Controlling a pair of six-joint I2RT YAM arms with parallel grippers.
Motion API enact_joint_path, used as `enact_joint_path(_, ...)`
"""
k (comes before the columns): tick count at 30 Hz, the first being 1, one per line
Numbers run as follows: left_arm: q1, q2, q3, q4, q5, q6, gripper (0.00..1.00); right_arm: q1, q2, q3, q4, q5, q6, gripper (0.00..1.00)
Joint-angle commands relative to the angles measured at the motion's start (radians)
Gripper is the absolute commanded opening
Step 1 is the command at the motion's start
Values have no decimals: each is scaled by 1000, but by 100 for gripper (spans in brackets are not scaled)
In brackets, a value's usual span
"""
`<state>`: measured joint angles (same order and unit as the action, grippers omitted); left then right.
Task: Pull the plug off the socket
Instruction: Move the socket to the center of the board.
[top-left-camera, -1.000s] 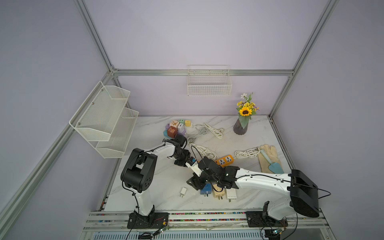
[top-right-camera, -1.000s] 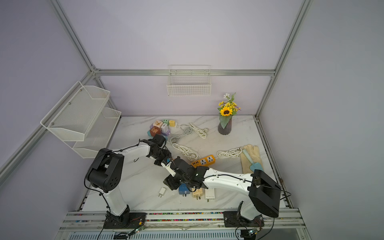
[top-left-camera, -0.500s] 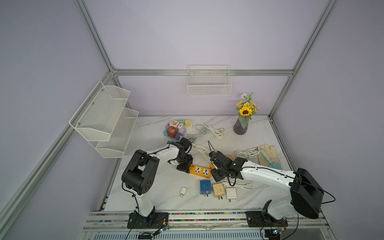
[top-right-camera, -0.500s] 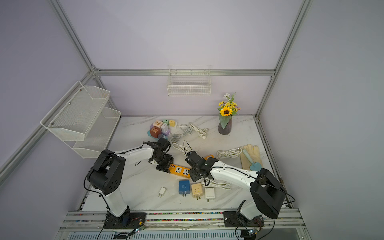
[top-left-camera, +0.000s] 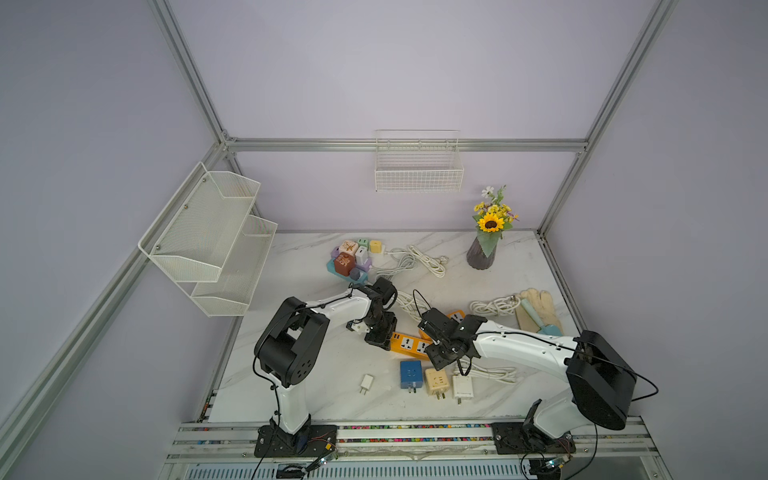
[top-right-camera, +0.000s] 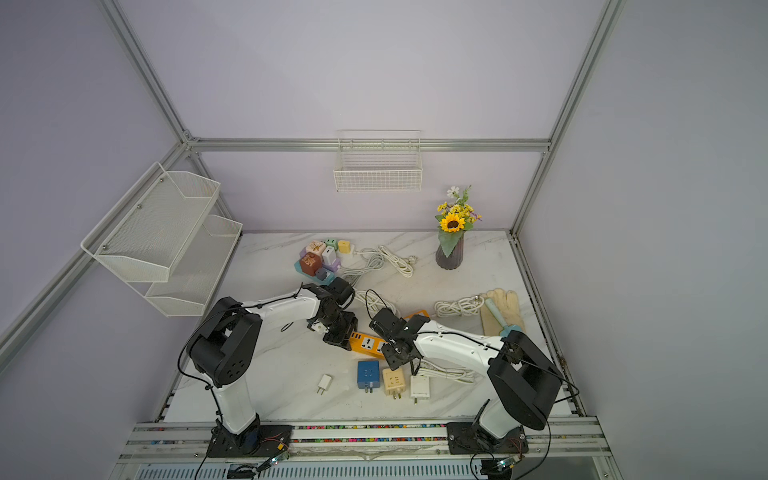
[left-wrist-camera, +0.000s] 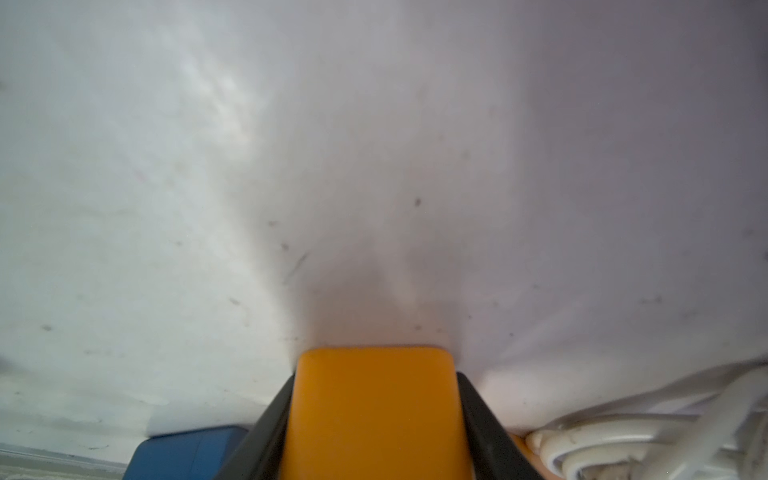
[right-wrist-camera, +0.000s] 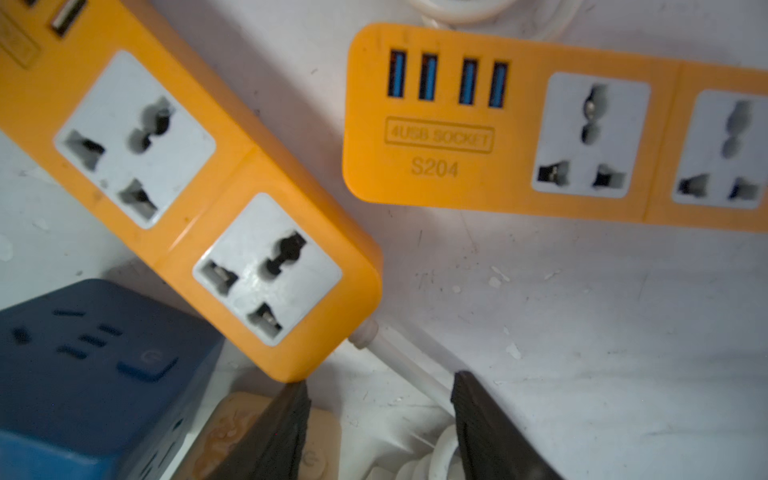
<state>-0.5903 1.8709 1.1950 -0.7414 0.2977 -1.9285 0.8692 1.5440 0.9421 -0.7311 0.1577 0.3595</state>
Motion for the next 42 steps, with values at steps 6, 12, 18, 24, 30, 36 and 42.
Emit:
enact_joint_path(6,-48,55,23,41,38,-30,46,-18,2,67,10,88,22,63)
enact_joint_path(12,-37,-4,-17,48,0,-18,90,-41,1,145,74,66,-72,67)
enact_joint_path(18,22,-67,12,-30,-89,73,96,-97,57,236,137,23,-172,67)
enact_joint_path(24,119,-137,51,-123,-175,203,95,-123,89,276,263,-82,-273,66)
enact_joint_path(30,266,-149,153,-204,-262,501,96,-123,217,358,391,-175,-359,65)
enact_joint_path(36,365,-85,314,-259,-349,799,95,-124,355,423,574,-196,-435,63)
enact_joint_path(42,431,-47,365,-242,-358,929,95,-124,519,538,633,-142,-482,62)
